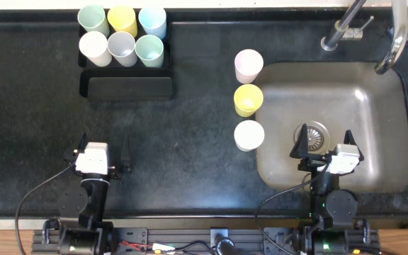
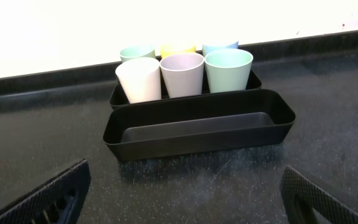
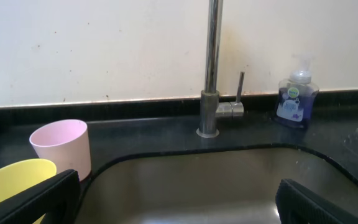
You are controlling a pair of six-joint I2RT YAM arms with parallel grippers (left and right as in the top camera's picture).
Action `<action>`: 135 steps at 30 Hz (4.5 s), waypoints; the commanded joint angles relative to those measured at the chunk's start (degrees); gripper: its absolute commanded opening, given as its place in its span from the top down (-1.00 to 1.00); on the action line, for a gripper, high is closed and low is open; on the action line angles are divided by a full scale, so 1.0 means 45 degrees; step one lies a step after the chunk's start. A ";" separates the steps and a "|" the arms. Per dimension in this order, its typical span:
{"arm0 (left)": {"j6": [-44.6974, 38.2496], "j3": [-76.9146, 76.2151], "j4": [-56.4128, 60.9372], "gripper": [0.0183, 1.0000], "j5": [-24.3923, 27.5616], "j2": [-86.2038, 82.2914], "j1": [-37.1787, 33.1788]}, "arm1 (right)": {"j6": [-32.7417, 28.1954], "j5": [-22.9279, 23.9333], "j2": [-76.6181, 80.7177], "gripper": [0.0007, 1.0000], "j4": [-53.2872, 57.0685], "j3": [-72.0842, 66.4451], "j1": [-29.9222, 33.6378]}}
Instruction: Store Cups
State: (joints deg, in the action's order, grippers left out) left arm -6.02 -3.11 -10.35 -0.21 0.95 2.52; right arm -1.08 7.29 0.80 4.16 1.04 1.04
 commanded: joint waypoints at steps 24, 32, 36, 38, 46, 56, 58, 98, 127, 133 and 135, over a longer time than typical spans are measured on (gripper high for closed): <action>0.0010 0.0049 0.0029 -1.00 0.0126 -0.0175 -0.0058 | -0.0005 -0.0078 -0.0112 -0.99 -0.0039 -0.0170 0.0034; 0.0010 0.0049 0.0029 -1.00 0.0131 -0.0175 -0.0058 | -0.0005 -0.0083 -0.0112 -0.99 -0.0039 -0.0170 0.0034; 0.0010 0.0049 0.0029 -1.00 0.0126 -0.0175 -0.0058 | 0.0000 -0.0078 -0.0112 -1.00 -0.0039 -0.0170 0.0034; 0.0010 0.0049 0.0029 -1.00 0.0126 -0.0175 -0.0058 | -0.0005 -0.0083 -0.0112 -1.00 -0.0039 -0.0170 0.0034; 0.0010 0.0049 0.0029 -1.00 0.0126 -0.0175 -0.0058 | -0.0005 -0.0078 -0.0112 -1.00 -0.0039 -0.0170 0.0034; 0.0010 0.0049 0.0029 -1.00 0.0126 -0.0175 -0.0058 | -0.0005 -0.0083 -0.0112 -1.00 -0.0039 -0.0170 0.0034; 0.0010 0.0049 0.0029 -1.00 0.0126 -0.0175 -0.0058 | -0.0005 -0.0083 -0.0112 -1.00 -0.0039 -0.0170 0.0034; 0.0063 -0.3813 -0.2283 -1.00 0.5722 0.4129 -0.0034 | 0.0000 -0.0083 -0.0112 -1.00 -0.0039 -0.0170 0.0034; 0.6926 -2.6593 -1.0166 -1.00 -0.0282 2.5815 0.7159 | -0.0005 -0.0083 -0.0112 -1.00 -0.0039 -0.0170 0.0034; 0.8650 -2.6602 -1.0826 -1.00 0.0937 2.6704 0.6955 | -0.0005 -0.0083 -0.0112 -1.00 -0.0039 -0.0170 0.0034; 0.8782 -2.6801 -1.0831 -1.00 0.0928 2.6835 0.6931 | -0.0005 -0.0078 -0.0112 -1.00 -0.0039 -0.0170 0.0034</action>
State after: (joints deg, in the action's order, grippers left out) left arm 28.38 -120.92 -59.13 4.64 121.38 34.26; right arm -1.08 7.29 0.80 4.27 1.04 1.04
